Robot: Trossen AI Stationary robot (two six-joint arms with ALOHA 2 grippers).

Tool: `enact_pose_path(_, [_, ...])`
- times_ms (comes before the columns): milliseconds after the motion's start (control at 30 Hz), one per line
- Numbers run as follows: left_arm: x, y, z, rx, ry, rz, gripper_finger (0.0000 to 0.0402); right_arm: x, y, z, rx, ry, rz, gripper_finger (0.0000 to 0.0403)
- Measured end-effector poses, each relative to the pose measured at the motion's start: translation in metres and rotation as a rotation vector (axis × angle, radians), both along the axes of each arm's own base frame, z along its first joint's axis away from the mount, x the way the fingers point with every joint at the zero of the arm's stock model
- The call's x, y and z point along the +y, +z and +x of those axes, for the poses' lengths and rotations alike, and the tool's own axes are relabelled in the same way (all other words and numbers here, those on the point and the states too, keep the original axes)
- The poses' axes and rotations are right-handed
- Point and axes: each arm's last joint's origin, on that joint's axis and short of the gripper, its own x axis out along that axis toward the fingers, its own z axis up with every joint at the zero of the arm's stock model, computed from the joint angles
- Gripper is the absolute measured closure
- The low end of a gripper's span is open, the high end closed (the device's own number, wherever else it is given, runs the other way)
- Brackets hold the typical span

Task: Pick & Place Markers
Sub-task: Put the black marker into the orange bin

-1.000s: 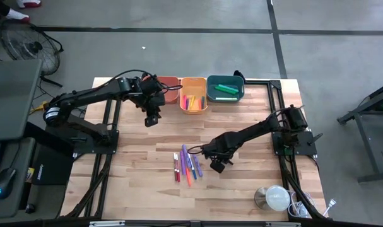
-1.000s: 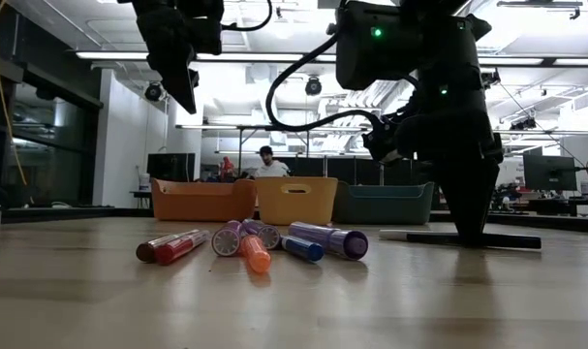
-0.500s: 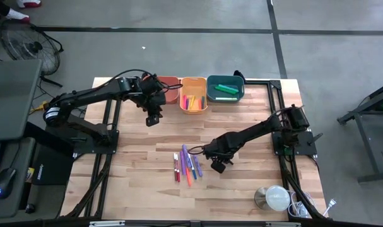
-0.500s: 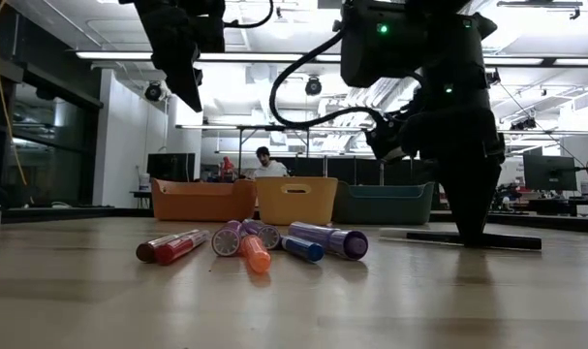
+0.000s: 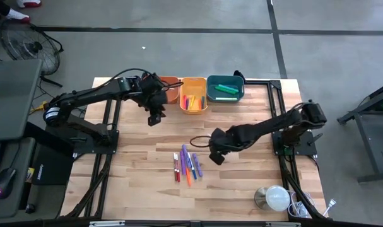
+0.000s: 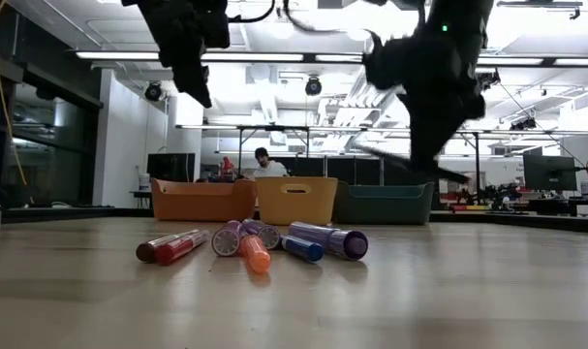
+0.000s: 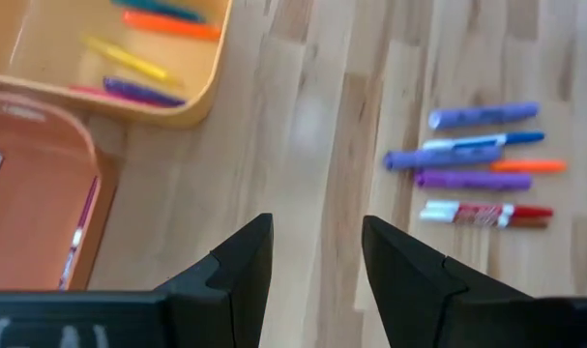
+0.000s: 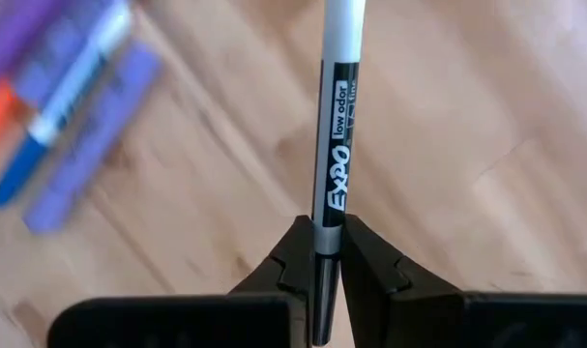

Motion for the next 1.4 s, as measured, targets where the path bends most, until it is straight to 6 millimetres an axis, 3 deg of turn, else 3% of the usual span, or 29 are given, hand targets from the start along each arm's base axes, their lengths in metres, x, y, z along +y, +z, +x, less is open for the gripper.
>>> enact_pose_path(300, [0.002,0.011,0.013,-0.199,-0.019,-0.057,0.0243,-0.011,0.061,-0.012,-0.343,-0.030,-0.155,0.0380])
enact_pose_path(600, [0.005,0.041,0.033,-0.574,-0.103,-0.121,0.0243,-0.032,0.106,-0.011,-0.643,-0.012,-0.298,0.0380])
enact_pose_path(833, [0.007,0.063,0.040,-0.801,-0.121,-0.097,0.0243,-0.049,0.124,0.000,-0.800,0.014,-0.380,0.0380])
enact_pose_path(1033, [0.009,0.069,0.041,-0.857,-0.093,-0.071,0.0243,-0.063,0.133,0.007,-0.902,0.043,-0.398,0.0380])
enact_pose_path(1400, [0.010,0.069,0.041,-0.855,-0.053,-0.047,0.0243,-0.081,0.122,0.030,-0.972,0.087,-0.367,0.0380])
